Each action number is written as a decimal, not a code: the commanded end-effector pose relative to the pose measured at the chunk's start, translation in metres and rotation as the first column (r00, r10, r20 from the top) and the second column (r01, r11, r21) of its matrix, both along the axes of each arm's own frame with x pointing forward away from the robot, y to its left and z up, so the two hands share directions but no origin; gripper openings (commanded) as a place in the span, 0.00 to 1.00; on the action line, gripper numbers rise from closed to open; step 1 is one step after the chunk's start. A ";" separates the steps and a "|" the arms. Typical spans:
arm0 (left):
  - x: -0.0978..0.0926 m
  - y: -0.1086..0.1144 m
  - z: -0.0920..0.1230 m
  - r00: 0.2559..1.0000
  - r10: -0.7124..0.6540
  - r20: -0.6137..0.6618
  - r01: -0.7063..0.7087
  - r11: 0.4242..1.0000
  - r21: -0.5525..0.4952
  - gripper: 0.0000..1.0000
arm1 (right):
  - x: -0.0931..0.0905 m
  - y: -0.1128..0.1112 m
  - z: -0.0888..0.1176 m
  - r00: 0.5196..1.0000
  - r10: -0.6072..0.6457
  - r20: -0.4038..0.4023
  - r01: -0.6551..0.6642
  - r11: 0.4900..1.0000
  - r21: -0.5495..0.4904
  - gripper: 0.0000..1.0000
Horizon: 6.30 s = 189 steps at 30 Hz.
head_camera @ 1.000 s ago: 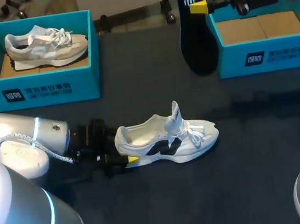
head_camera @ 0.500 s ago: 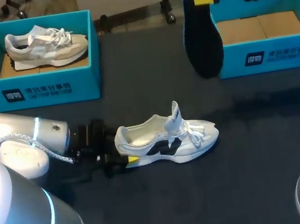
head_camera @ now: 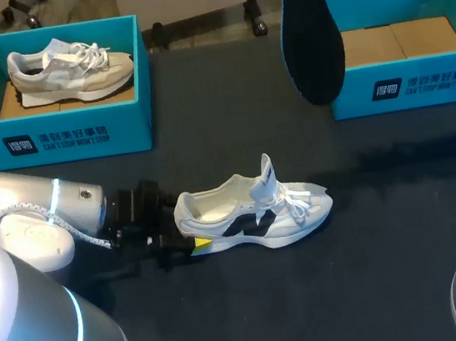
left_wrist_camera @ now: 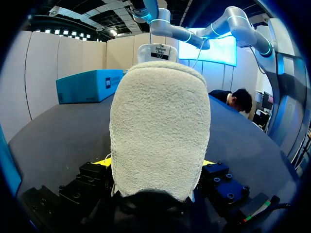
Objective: Take the shoe out of the shoebox, open the shoe tongue, remove and reinsert the insole, then place the shoe into the shoebox
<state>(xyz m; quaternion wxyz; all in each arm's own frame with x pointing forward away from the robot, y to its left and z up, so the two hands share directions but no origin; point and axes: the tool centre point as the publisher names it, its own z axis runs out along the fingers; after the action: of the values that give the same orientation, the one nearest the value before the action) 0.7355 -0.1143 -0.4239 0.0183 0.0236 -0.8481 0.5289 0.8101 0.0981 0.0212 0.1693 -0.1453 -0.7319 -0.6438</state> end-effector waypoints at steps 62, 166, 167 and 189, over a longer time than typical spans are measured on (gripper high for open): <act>0.003 0.001 -0.005 1.000 -0.001 0.000 0.001 1.000 0.002 0.00 | -0.127 0.032 0.032 0.920 -0.145 -0.365 0.124 0.989 -0.082 0.00; 0.005 0.034 0.069 0.968 -0.167 0.184 0.020 0.790 0.613 1.00 | -0.152 0.045 0.030 0.921 -0.145 -0.362 0.132 0.989 -0.060 0.00; 0.005 0.035 0.071 0.967 -0.179 0.183 0.025 0.776 0.630 1.00 | -0.152 0.045 0.030 0.921 -0.145 -0.362 0.132 0.989 -0.060 0.00; 0.016 0.038 0.087 0.988 -0.099 0.116 -0.012 0.709 0.706 1.00 | -0.152 0.045 0.030 0.921 -0.145 -0.362 0.132 0.989 -0.060 0.00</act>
<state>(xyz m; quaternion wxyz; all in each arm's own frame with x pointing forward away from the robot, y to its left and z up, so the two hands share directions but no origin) 0.7523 -0.0754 -0.3379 -0.0409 -0.0302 -0.9833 0.1748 0.6552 0.1402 0.0509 0.2532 -0.3165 -0.6853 -0.6051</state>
